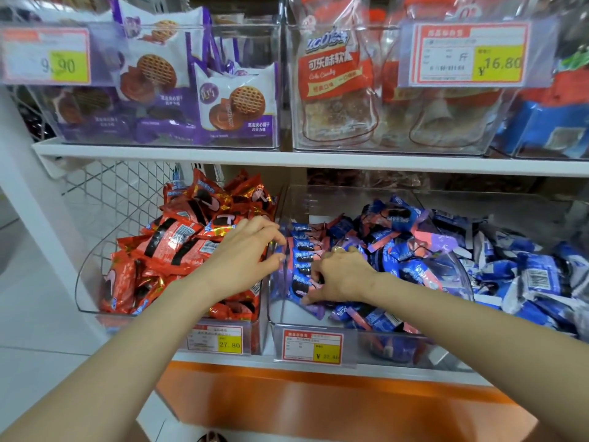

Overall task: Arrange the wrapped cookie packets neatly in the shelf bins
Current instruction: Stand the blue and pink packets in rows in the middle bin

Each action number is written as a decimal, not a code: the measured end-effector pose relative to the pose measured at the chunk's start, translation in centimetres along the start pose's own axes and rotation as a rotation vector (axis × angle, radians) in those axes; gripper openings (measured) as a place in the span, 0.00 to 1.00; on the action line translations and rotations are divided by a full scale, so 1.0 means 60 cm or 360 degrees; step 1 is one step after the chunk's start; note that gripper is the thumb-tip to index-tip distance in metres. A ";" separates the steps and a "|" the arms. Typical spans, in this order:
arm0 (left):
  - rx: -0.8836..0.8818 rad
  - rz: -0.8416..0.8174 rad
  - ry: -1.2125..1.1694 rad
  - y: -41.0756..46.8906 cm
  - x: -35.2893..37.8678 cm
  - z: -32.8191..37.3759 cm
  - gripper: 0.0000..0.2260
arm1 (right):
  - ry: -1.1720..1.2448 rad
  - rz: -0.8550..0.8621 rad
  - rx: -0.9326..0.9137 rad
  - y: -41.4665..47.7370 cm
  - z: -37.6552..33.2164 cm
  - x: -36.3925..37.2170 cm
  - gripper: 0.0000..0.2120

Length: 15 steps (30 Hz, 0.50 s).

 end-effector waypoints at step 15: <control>0.0005 -0.0029 -0.0030 -0.002 -0.001 0.000 0.13 | 0.0110 0.0327 -0.0189 0.002 0.004 -0.006 0.18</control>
Point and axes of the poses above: each hand's wrist, its own y-axis towards the middle knuckle, its own x-axis out of the palm, z = x × y, the point moved 2 cm from there along y, towards the middle knuckle
